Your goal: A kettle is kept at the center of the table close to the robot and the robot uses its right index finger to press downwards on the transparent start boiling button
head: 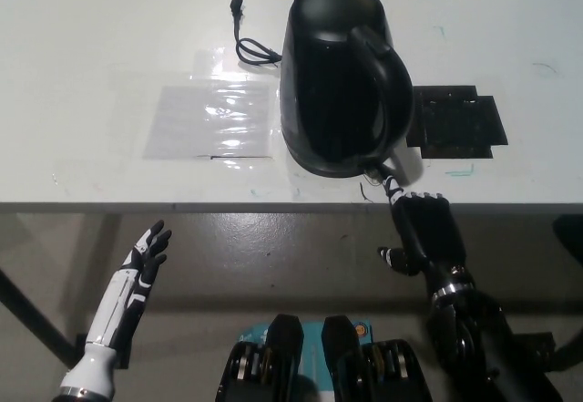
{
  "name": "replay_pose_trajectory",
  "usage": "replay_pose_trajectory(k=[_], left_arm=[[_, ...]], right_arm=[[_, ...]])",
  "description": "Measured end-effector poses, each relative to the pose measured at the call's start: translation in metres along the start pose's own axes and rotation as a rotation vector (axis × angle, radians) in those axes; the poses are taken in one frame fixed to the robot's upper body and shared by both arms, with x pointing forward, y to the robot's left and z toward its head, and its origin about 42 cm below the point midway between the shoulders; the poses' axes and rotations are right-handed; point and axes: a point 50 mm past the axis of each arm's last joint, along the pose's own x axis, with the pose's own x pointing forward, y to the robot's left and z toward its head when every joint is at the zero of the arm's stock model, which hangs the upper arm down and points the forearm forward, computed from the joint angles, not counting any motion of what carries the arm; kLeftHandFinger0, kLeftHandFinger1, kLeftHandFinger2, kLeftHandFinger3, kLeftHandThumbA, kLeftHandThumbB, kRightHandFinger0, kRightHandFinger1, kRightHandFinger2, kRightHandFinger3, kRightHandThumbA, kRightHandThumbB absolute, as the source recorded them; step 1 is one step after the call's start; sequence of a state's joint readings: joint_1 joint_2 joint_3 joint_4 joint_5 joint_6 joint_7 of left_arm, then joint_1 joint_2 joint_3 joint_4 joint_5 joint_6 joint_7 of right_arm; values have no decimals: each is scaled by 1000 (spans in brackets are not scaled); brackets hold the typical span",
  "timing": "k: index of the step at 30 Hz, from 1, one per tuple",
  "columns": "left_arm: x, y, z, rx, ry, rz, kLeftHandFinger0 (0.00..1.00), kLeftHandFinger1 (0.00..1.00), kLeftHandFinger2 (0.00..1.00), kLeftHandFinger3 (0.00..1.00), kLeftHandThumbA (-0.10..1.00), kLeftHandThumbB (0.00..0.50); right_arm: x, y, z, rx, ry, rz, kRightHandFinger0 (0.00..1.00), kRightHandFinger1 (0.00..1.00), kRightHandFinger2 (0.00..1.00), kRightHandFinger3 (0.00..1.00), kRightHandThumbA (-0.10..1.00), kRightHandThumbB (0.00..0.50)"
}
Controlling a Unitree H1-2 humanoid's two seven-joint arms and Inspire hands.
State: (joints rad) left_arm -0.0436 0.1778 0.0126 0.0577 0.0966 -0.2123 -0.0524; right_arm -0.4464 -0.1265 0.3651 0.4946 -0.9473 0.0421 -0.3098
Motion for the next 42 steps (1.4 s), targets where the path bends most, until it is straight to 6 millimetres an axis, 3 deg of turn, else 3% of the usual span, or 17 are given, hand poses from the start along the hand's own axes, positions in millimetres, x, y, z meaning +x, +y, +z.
replay_pose_trajectory(k=[15, 28, 34, 42], left_arm=[[2, 0, 2, 0, -4, 0, 1000, 1000, 1000, 1000, 1000, 221], [3, 0, 2, 3, -7, 0, 1000, 1000, 1000, 1000, 1000, 217], [3, 0, 3, 3, -7, 0, 1000, 1000, 1000, 1000, 1000, 222], [3, 0, 3, 3, -8, 0, 1000, 1000, 1000, 1000, 1000, 228]], right_arm=[[0, 6, -2, -10, 2, -2, 0, 0, 0, 1000, 1000, 157], [0, 16, -3, -16, 3, 7, 0, 0, 0, 1000, 1000, 158], [1, 18, -3, -17, 3, 8, 0, 0, 2, 1000, 1000, 185], [1, 17, -2, -18, 14, 6, 0, 0, 6, 1000, 1000, 167]])
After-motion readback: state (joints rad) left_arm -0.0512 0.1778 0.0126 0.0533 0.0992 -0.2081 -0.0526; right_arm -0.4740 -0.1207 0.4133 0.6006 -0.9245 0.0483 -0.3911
